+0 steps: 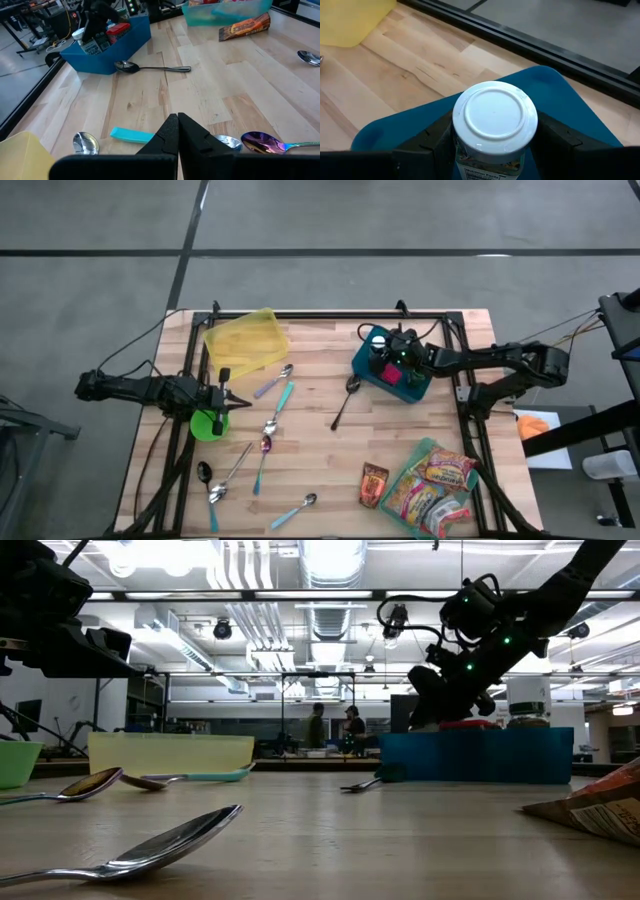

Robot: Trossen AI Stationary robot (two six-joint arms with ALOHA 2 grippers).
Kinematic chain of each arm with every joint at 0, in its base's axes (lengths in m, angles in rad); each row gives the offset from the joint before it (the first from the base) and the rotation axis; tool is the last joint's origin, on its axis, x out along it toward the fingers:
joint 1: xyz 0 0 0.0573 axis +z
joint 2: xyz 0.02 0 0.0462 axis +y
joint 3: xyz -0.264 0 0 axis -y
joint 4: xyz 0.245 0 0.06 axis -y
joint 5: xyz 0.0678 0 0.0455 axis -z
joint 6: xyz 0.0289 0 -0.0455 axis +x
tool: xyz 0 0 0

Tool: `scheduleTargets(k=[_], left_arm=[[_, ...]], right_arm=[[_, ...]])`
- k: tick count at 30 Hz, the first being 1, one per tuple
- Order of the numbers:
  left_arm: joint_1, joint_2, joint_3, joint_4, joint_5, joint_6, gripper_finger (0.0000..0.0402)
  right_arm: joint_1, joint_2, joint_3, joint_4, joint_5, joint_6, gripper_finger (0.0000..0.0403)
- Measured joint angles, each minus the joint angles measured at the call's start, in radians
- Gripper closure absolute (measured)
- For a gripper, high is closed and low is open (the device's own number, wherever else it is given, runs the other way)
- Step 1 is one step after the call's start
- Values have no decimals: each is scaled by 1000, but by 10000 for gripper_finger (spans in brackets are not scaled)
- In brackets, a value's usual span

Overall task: Pick & Place Food Item
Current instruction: Put the white seasoning bottle into the blue bin

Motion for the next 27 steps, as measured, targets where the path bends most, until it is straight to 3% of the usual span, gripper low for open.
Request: scheduleTargets(k=[5, 13, 27], left_arm=[[0, 0, 0, 0, 0, 0, 401], [0, 0, 0, 0, 0, 0, 401], [0, 0, 0, 0, 0, 0, 401]], right_arm=[[0, -9, -1, -6, 0, -3, 202], [1, -11, -2, -22, -2, 3, 144], [1, -77, -2, -31, -6, -28, 136]])
